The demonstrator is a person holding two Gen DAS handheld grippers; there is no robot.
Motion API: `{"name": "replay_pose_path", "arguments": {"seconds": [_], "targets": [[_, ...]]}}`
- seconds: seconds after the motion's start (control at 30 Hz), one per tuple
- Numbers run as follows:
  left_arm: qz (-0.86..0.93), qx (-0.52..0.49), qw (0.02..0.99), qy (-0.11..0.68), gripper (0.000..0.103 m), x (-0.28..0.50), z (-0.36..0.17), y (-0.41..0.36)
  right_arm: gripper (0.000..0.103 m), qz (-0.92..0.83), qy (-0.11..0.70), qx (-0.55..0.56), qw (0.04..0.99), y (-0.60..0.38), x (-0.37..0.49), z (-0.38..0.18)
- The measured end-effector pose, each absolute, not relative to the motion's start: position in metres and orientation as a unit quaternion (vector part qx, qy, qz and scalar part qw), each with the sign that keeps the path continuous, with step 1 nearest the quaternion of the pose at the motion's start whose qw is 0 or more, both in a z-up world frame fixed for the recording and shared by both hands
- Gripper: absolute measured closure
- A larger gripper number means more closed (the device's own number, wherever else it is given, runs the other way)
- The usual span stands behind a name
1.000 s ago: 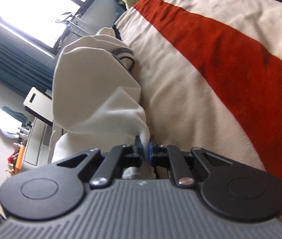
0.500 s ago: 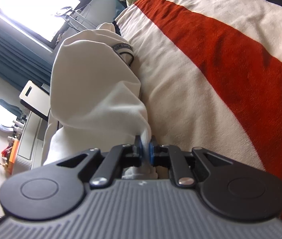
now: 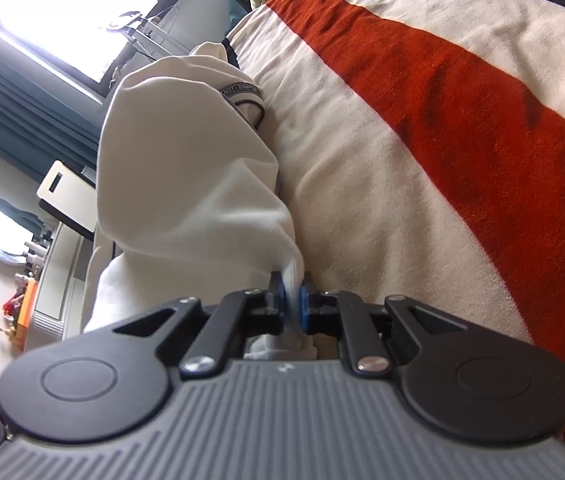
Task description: Fold clothes
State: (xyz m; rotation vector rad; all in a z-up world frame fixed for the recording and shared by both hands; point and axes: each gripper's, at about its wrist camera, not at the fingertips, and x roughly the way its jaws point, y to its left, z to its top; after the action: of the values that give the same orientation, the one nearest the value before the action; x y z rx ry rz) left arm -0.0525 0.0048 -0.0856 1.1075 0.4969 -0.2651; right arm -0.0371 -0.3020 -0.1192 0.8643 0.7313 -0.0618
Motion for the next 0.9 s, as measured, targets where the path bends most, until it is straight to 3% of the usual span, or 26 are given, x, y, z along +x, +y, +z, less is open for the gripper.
{"name": "replay_pose_path", "arguments": {"seconds": [0.2, 0.27, 0.37, 0.6, 0.9], "targets": [[-0.128, 0.592, 0.776, 0.175, 0.059, -0.055, -0.123, 0.006, 0.091, -0.028, 0.347, 0.407, 0.844, -0.301, -0.037, -0.12], [-0.128, 0.571, 0.791, 0.179, 0.079, -0.053, -0.119, 0.008, 0.091, -0.028, 0.347, 0.405, 0.846, -0.3, -0.037, -0.119], [-0.112, 0.527, 0.825, 0.167, 0.092, -0.052, -0.098, 0.015, 0.091, -0.029, 0.349, 0.4, 0.847, -0.299, -0.037, -0.12], [-0.102, 0.449, 0.872, 0.166, 0.094, -0.046, -0.054, 0.053, 0.09, -0.027, 0.354, 0.394, 0.848, -0.297, -0.035, -0.121], [-0.194, 0.421, 0.837, 0.292, 0.091, -0.034, -0.082, 0.101, 0.09, -0.007, 0.362, 0.392, 0.846, -0.291, -0.036, -0.119]]}}
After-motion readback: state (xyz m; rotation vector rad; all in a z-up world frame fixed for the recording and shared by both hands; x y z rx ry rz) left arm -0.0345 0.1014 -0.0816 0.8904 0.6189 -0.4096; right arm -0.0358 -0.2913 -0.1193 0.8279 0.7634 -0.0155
